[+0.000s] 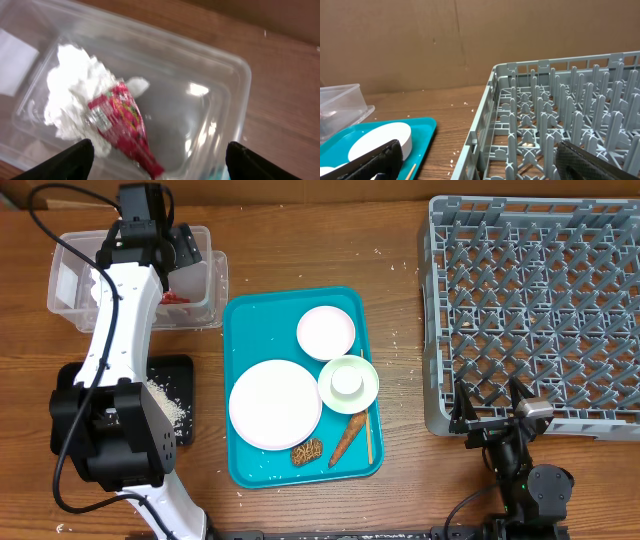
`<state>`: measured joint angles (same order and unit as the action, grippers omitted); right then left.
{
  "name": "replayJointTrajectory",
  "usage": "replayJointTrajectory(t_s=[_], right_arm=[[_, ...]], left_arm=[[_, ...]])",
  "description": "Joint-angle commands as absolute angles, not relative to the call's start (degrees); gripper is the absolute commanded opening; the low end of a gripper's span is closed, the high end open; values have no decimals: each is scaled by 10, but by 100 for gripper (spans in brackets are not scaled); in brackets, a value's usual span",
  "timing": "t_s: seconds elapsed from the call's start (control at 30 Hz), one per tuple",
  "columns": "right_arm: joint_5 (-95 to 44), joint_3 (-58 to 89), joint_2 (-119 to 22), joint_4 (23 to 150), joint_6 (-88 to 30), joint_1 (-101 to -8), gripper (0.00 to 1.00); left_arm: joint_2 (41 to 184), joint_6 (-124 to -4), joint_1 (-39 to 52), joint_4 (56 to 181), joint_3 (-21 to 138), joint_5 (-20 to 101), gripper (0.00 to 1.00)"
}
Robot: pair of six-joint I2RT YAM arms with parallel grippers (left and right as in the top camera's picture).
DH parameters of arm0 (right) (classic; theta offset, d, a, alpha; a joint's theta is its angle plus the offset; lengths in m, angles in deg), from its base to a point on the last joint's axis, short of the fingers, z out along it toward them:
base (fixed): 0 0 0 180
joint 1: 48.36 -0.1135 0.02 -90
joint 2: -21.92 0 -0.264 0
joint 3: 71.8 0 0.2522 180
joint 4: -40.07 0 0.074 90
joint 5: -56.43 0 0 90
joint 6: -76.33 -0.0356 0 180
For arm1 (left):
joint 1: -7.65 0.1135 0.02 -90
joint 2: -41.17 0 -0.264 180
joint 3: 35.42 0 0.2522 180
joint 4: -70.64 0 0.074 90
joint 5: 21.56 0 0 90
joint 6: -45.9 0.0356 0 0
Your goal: Sort waste into correct bins and load items into the dishwasher
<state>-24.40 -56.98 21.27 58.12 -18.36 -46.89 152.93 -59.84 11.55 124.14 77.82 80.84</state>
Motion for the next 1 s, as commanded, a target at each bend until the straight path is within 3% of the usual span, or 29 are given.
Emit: replayJointTrajectory(t_s=[0.0,0.27,0.43,0.53,0.97], right_arm=[[-245,-576,216,578,-183,-467,100],[-245,-576,216,578,-183,-467,100],[-245,-576,216,578,-183,-467,100],[-245,-576,216,578,-183,-467,100],[-245,-576,216,578,-183,-467,100]], left_arm=[[1485,-610,107,1276,780,722,86],[1439,-513,65,1387,780,474,86],[1448,-484,24,1509,778,491,79],[1450,-483,-2,1552,775,494,81],[1449,-495,-75,1559,774,497,87]])
